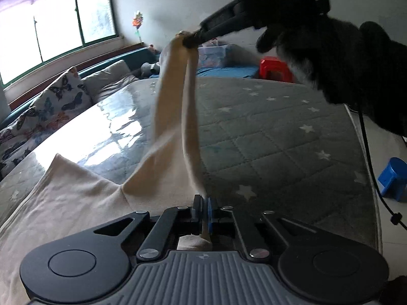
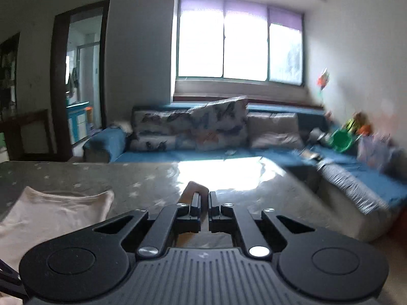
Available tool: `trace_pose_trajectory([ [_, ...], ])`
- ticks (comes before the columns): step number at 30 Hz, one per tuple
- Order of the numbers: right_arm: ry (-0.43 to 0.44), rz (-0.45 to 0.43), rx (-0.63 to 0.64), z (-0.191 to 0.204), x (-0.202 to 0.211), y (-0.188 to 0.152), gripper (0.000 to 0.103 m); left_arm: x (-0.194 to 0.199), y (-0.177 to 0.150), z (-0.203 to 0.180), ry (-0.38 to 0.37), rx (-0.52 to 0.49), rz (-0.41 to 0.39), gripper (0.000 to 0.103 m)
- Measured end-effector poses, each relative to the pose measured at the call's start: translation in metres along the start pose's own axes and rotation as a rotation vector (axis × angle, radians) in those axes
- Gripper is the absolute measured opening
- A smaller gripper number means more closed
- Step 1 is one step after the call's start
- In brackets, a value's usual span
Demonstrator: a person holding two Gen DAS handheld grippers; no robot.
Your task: Fold clothes
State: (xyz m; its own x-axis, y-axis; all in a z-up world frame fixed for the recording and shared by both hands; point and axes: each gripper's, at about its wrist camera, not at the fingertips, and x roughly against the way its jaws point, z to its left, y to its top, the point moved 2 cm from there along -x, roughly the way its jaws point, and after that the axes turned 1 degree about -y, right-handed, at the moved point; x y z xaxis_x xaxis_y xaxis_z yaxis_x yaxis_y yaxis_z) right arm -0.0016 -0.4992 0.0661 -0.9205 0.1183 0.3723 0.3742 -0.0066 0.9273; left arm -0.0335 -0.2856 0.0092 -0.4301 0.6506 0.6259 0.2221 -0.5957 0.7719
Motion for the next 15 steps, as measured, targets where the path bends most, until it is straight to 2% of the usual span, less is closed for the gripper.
trace_pose_trajectory([
  [1, -0.029, 0.014, 0.005, -0.004, 0.001, -0.003, 0.013, 0.000, 0.000, 0.000, -0.011, 0.002, 0.001, 0.004],
  [3, -0.101, 0.110, 0.005, -0.016, -0.013, -0.019, 0.025, -0.003, -0.001, 0.001, -0.040, 0.015, 0.009, 0.004],
  [6, -0.162, 0.188, 0.004, -0.027, -0.027, -0.037, 0.025, -0.005, -0.002, -0.002, -0.064, 0.007, 0.011, 0.005],
  [8, -0.137, 0.193, -0.010, -0.026, -0.028, -0.040, 0.025, -0.005, -0.002, -0.007, -0.085, -0.010, 0.011, 0.005],
  [12, 0.000, 0.215, 0.042, 0.002, -0.038, -0.038, 0.025, -0.005, -0.003, -0.011, -0.098, -0.026, 0.016, 0.005],
  [15, 0.088, 0.275, 0.083, 0.024, -0.056, -0.039, 0.024, -0.006, -0.002, -0.010, -0.107, -0.012, 0.020, 0.005],
])
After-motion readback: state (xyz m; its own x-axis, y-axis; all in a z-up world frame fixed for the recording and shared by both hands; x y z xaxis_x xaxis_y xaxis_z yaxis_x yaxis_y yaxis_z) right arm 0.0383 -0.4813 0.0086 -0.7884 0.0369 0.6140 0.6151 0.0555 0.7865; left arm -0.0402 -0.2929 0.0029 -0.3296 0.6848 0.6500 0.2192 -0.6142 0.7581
